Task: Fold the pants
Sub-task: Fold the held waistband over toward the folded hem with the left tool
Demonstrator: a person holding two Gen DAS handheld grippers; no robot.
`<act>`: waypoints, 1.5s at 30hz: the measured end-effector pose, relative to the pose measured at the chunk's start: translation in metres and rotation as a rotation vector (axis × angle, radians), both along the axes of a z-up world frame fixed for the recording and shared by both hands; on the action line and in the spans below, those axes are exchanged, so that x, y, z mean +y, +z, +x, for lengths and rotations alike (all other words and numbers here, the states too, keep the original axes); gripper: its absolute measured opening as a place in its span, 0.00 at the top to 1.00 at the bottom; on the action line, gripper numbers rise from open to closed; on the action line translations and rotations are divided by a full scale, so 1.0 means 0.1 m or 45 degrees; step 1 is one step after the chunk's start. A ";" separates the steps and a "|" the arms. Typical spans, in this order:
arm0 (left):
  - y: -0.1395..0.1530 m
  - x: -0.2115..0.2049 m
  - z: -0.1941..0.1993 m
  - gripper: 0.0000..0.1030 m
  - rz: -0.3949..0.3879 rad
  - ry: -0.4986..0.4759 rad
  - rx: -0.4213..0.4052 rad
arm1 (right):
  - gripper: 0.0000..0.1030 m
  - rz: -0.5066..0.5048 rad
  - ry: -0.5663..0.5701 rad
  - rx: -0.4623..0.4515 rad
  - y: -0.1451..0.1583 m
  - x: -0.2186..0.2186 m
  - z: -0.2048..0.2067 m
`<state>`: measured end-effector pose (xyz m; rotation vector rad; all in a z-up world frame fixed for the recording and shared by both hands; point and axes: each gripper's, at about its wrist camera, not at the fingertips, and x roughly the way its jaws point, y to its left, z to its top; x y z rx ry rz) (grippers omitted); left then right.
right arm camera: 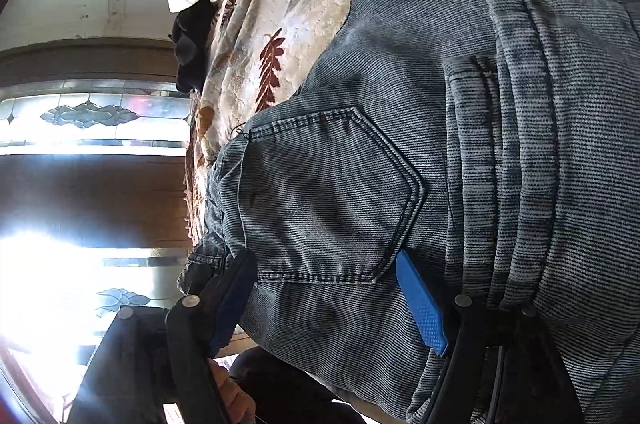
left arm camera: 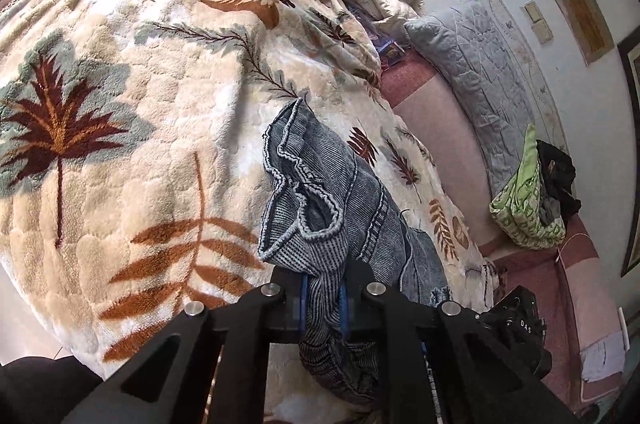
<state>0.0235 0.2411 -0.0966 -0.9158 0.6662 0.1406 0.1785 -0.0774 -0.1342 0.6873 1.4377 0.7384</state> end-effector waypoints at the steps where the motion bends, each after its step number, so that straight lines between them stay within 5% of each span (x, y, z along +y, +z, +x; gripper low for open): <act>1: -0.01 0.01 0.00 0.89 -0.008 0.003 0.001 | 0.27 -0.003 0.006 -0.007 0.01 0.00 -0.01; 10: -0.25 0.16 -0.07 0.90 -0.170 0.079 0.068 | 0.27 -0.060 0.026 0.001 0.05 0.08 0.01; 18: -0.04 0.00 -0.03 0.90 0.002 0.033 0.055 | 0.27 -0.108 0.060 0.012 0.05 0.20 0.03; 27: 0.52 -0.47 0.14 0.90 0.285 -0.100 -0.031 | 0.27 0.102 -0.112 -0.001 0.17 -0.44 -0.09; 33: 1.00 -1.19 0.31 0.90 0.535 -0.283 -0.135 | 0.27 0.203 -0.284 -0.076 0.31 -1.34 -0.33; 38: 1.22 -2.20 0.40 0.90 0.756 -0.539 -0.212 | 0.27 0.261 -0.430 -0.109 0.29 -2.04 -0.51; 42: 1.01 -3.04 0.47 0.90 0.853 -0.773 -0.188 | 0.27 0.304 -0.537 -0.136 0.23 -2.51 -0.63; 45: 0.56 -3.58 0.56 0.90 0.909 -0.965 -0.061 | 0.26 0.317 -0.608 -0.129 0.15 -2.80 -0.68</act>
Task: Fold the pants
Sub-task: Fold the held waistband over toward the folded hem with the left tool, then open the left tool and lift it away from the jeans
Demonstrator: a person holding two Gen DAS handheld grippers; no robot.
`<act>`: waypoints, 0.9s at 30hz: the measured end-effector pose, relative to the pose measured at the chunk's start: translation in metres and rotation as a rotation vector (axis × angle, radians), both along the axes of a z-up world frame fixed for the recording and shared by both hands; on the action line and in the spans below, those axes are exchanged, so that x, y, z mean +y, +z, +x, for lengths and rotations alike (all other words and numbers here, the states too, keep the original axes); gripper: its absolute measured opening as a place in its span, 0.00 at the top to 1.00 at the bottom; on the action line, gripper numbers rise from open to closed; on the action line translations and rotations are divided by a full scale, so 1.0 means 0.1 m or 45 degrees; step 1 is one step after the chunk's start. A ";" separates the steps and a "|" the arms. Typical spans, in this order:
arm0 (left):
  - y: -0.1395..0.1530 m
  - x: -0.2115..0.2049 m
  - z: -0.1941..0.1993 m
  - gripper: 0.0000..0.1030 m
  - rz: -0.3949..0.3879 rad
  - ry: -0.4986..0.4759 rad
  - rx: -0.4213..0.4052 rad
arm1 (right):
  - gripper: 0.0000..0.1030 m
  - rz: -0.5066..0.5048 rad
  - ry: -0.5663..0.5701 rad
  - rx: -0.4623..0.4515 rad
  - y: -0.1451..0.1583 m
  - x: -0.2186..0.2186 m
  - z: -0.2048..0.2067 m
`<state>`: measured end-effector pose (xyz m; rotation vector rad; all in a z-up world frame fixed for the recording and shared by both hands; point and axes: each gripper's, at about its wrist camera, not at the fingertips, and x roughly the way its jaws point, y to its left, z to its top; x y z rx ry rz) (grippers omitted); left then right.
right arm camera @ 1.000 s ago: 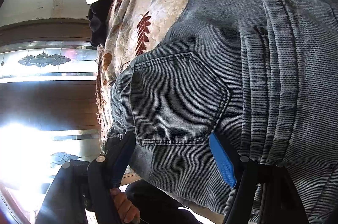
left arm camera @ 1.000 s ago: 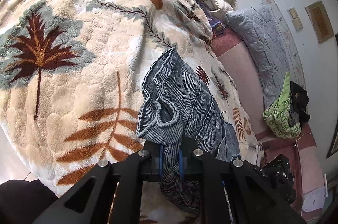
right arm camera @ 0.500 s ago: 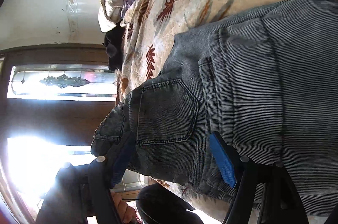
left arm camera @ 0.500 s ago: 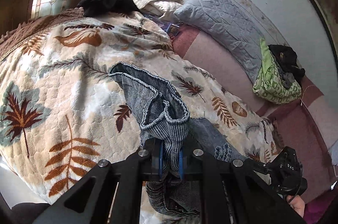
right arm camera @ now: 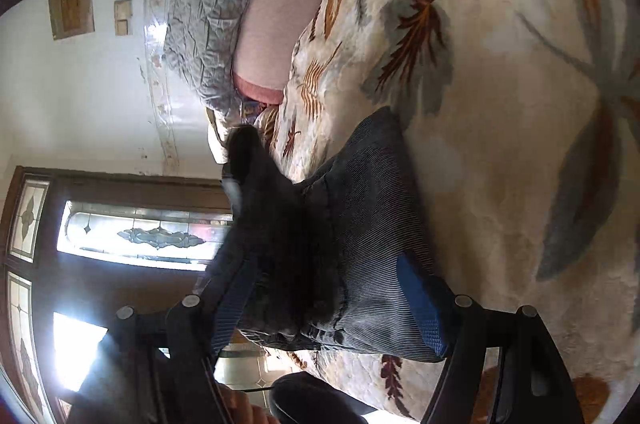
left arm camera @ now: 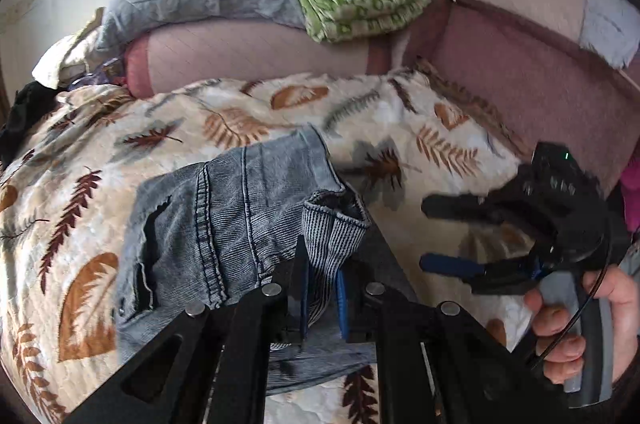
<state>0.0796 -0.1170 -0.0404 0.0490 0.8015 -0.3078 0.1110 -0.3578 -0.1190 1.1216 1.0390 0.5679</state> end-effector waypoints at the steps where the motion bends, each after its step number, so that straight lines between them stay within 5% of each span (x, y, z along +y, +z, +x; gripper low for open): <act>1: -0.19 -0.14 0.04 0.90 0.059 -0.025 0.063 | 0.26 0.003 -0.016 0.001 -0.02 -0.07 -0.01; 5: -0.51 -0.35 -0.02 0.90 0.213 -0.034 0.081 | 0.27 0.004 -0.027 -0.007 -0.04 -0.19 -0.05; 11: -0.16 -0.29 -0.05 0.90 0.150 -0.011 0.015 | 0.26 0.009 -0.021 -0.005 -0.09 -0.20 -0.07; 16: -0.51 -0.32 0.01 0.90 0.217 -0.019 0.150 | 0.27 -0.038 -0.003 -0.016 -0.07 -0.10 -0.06; 27: -0.45 -0.34 -0.01 0.85 0.199 -0.010 0.158 | 0.26 -0.137 0.002 -0.023 -0.08 0.01 -0.04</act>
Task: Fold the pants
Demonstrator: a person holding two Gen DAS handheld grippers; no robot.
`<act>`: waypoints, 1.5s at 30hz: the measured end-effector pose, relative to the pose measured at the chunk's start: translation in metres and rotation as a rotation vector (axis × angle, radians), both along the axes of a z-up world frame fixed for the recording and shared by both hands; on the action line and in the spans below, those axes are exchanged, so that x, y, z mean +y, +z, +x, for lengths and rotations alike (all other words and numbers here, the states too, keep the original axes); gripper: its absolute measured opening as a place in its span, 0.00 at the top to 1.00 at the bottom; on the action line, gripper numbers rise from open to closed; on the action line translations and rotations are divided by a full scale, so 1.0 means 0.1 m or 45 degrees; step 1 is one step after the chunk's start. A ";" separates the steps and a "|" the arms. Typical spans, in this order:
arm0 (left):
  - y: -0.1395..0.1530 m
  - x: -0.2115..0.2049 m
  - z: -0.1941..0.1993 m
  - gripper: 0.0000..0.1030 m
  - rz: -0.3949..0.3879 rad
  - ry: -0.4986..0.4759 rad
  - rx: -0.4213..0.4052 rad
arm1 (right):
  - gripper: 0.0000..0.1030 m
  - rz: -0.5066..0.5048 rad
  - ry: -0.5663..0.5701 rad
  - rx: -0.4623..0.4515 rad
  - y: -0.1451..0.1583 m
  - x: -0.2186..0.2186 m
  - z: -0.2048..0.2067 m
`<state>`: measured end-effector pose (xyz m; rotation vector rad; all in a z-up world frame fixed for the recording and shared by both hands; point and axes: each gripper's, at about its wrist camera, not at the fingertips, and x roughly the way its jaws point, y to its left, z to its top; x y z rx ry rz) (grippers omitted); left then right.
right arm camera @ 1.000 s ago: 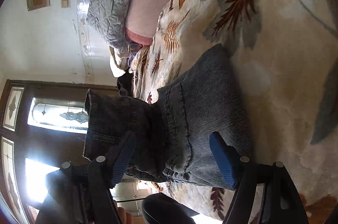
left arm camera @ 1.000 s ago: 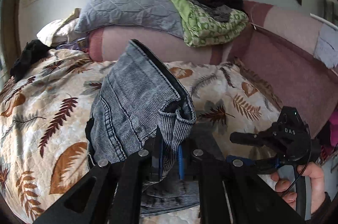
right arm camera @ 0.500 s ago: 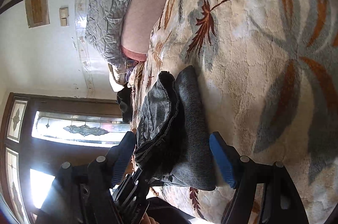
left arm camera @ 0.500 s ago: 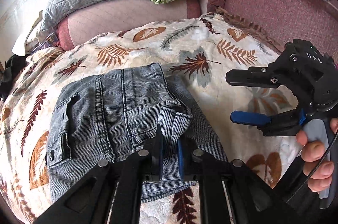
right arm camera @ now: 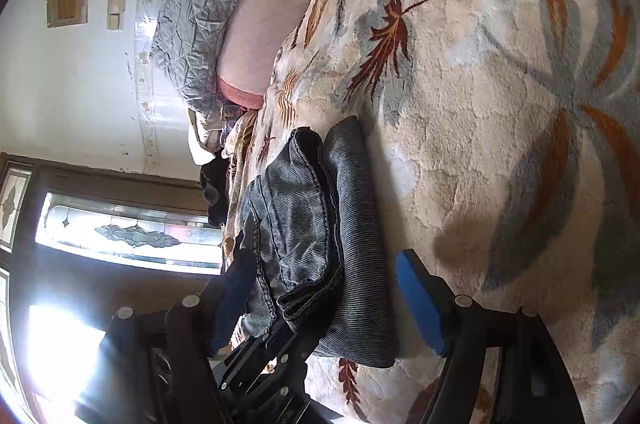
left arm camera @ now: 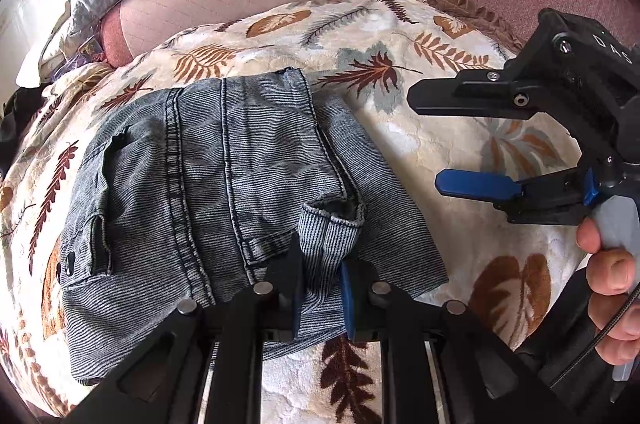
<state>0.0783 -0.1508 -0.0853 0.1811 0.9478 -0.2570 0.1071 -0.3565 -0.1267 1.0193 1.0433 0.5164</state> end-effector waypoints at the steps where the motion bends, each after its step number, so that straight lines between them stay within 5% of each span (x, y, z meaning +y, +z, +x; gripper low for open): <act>1: 0.00 0.00 0.00 0.85 -0.006 0.002 0.003 | 0.26 -0.005 0.004 -0.001 0.00 0.01 0.00; 6: 0.04 0.03 0.01 0.79 -0.038 -0.009 0.024 | 0.26 -0.026 0.007 0.007 -0.02 0.03 0.01; 9: 0.26 0.15 -0.06 0.65 -0.203 -0.038 0.028 | 0.26 -0.056 -0.001 -0.010 0.01 0.02 0.00; 12: 0.59 0.47 -0.26 0.53 -0.361 -0.029 -0.094 | 0.27 -0.086 -0.009 -0.044 0.09 0.01 -0.01; 14: 0.77 0.81 -0.37 0.33 -0.419 0.060 -0.212 | 0.27 -0.092 -0.003 -0.078 0.18 0.02 -0.01; 15: 0.81 0.99 -0.38 0.31 -0.420 0.137 -0.260 | 0.26 -0.085 0.009 -0.093 0.24 0.05 0.00; 17: 0.78 1.29 -0.29 0.31 -0.363 0.285 -0.282 | 0.27 -0.068 0.068 -0.134 0.37 0.18 0.06; 20: 0.51 1.56 -0.05 0.31 -0.309 0.411 -0.146 | 0.27 -0.058 0.169 -0.194 0.61 0.49 0.24; 23: 0.17 1.58 0.04 0.31 -0.317 0.384 -0.008 | 0.27 -0.024 0.296 -0.222 0.79 0.91 0.52; 25: 0.04 1.46 0.00 0.28 -0.233 0.359 -0.025 | 0.27 0.014 0.352 -0.199 0.82 1.15 0.72; 30: 0.00 1.40 -0.05 0.26 -0.186 0.325 -0.074 | 0.26 -0.019 0.411 -0.040 0.42 1.51 1.15; 32: -0.02 1.45 -0.03 0.25 -0.224 0.314 -0.041 | 0.36 -0.143 0.372 0.160 -0.02 1.51 1.22; 35: 0.00 1.52 -0.04 0.24 -0.278 0.311 -0.047 | 0.38 -0.065 0.324 0.140 -0.06 1.40 1.17; 40: 0.26 1.72 -0.17 0.24 -0.434 0.344 -0.113 | 0.31 -0.138 0.365 0.014 0.41 1.32 0.91; 43: 0.36 1.83 -0.26 0.24 -0.396 0.376 -0.167 | 0.29 -0.113 0.395 -0.030 0.52 1.28 0.58; 45: 0.24 1.84 -0.23 0.24 -0.327 0.392 -0.104 | 0.25 -0.112 0.402 -0.015 0.43 1.27 0.37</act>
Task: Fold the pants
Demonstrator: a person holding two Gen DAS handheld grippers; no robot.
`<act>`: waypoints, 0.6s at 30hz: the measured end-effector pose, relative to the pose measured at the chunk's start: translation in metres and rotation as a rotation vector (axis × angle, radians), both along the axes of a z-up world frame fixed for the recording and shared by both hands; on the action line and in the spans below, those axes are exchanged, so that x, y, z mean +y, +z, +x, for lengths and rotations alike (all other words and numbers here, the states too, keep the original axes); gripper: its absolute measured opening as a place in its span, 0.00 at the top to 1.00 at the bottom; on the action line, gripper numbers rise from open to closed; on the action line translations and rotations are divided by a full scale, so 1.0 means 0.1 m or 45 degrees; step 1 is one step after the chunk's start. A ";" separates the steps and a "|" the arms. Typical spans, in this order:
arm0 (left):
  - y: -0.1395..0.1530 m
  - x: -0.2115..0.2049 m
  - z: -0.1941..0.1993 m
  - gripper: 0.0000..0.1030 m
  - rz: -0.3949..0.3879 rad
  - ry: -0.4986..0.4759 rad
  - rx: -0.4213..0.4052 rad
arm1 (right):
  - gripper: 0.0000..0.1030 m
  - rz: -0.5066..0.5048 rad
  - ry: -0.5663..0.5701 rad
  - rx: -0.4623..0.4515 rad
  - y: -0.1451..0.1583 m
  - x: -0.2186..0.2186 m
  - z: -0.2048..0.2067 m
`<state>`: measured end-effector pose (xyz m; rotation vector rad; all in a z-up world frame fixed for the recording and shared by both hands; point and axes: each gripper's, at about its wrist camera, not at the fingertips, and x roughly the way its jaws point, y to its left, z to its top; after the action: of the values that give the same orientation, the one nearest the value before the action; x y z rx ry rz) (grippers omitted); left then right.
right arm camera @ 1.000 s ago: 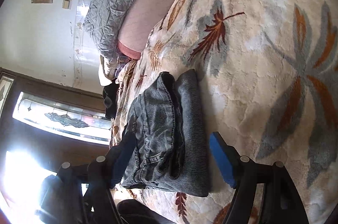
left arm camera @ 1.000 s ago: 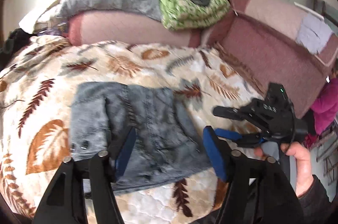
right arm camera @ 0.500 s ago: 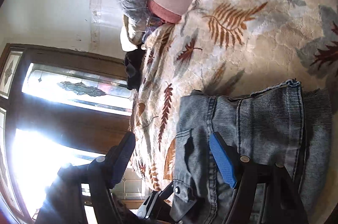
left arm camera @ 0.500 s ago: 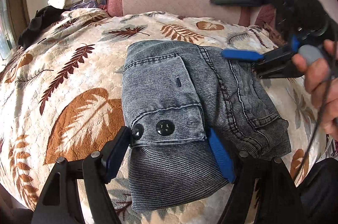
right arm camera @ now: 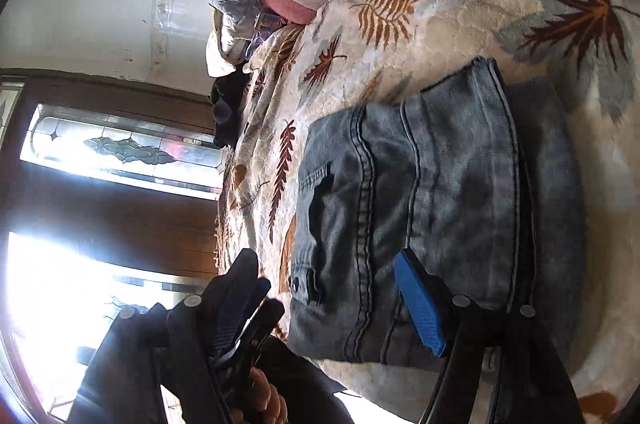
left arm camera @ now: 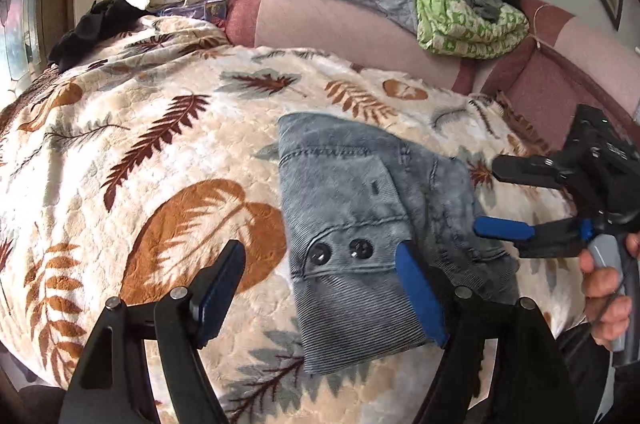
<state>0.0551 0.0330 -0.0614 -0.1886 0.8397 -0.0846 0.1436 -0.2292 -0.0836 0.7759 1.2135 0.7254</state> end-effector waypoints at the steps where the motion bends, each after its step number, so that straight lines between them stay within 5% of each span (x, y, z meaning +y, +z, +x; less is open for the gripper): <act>1: -0.12 -0.02 0.05 0.24 0.021 -0.018 0.070 | 0.24 -0.033 0.010 0.036 -0.12 0.01 -0.09; 3: -0.28 -0.06 0.07 0.24 0.026 -0.028 0.121 | 0.24 -0.051 0.004 0.072 -0.38 0.00 -0.18; 6: -0.17 -0.04 0.03 0.24 0.015 -0.018 0.087 | 0.24 0.000 -0.049 0.088 -0.34 -0.09 -0.20; 11: 0.03 -0.03 -0.05 0.24 0.001 0.013 -0.047 | 0.24 -0.034 0.011 -0.031 0.16 -0.01 -0.05; 14: -0.19 -0.13 0.06 0.24 0.054 -0.049 0.084 | 0.24 -0.016 0.059 -0.103 0.49 0.19 0.17; 18: -0.28 -0.13 0.05 0.24 0.017 -0.057 0.087 | 0.24 0.011 0.185 -0.136 0.71 0.63 0.55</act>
<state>0.0604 0.0197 -0.0894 -0.1608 0.9128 -0.1149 0.1985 -0.1658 -0.0124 0.6528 1.1790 0.8810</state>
